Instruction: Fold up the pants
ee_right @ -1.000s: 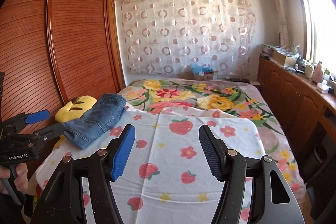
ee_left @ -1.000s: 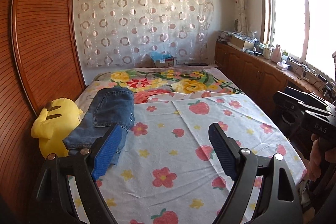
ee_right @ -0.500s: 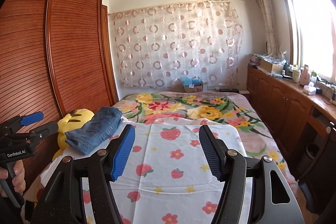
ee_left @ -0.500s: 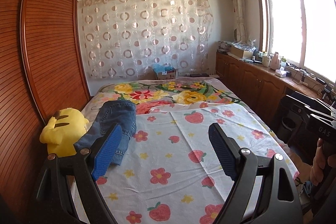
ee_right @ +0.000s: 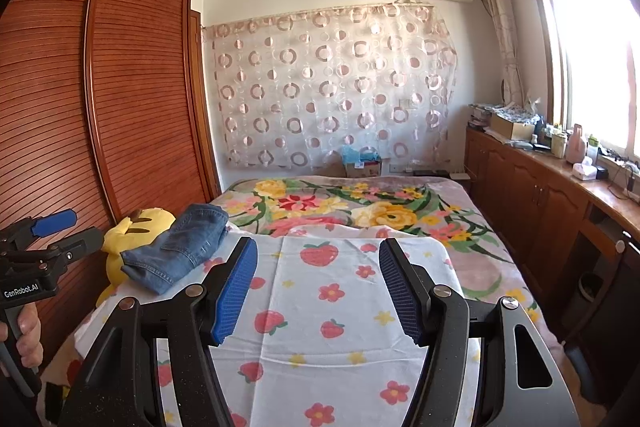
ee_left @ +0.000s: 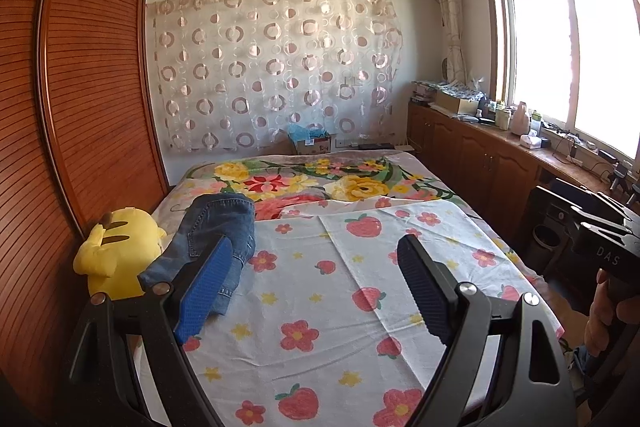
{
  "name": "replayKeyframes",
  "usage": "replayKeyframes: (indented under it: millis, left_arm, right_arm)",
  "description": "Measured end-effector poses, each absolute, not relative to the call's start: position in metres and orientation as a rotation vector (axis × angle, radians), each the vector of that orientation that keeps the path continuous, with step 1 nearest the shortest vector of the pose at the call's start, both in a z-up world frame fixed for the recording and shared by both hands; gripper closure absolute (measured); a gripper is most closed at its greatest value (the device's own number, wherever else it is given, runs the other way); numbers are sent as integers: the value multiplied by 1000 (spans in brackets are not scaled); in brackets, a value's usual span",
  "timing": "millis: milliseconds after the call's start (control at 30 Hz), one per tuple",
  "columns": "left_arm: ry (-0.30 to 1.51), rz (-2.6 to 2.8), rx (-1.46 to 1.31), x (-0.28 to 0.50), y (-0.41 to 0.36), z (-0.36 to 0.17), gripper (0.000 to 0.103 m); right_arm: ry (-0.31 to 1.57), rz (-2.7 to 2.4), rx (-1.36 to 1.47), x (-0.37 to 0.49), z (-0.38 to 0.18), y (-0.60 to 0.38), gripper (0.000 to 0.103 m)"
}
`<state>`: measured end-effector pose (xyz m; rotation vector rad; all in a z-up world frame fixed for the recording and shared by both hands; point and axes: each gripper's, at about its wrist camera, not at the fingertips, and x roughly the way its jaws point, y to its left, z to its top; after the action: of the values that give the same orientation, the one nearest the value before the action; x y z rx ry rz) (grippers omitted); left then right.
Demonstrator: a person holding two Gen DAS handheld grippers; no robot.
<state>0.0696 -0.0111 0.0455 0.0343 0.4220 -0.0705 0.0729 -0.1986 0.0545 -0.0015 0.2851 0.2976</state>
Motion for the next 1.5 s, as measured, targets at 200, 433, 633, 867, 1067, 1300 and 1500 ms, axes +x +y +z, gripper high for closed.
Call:
replayKeyframes:
  millis: [200, 433, 633, 867, 1067, 1300, 1500]
  left_arm:
    - [422, -71, 32, 70, -10, 46, 18]
    - [422, -72, 30, 69, -10, 47, 18]
    - [422, -73, 31, 69, -9, 46, 18]
    - [423, -72, 31, 69, -9, 47, 18]
    - [422, -72, 30, 69, -7, 46, 18]
    - [422, -72, 29, 69, -7, 47, 18]
    - [423, -73, 29, 68, -8, 48, 18]
  right_arm:
    - [284, 297, -8, 74, 55, -201, 38]
    - [285, 298, -9, 73, 53, -203, 38]
    - [284, 299, -10, 74, 54, -204, 38]
    - [283, 303, -8, 73, 52, -205, 38]
    - [282, 302, -10, 73, 51, -205, 38]
    - [282, 303, -8, 72, 51, -205, 38]
    - [280, 301, -7, 72, 50, -205, 38]
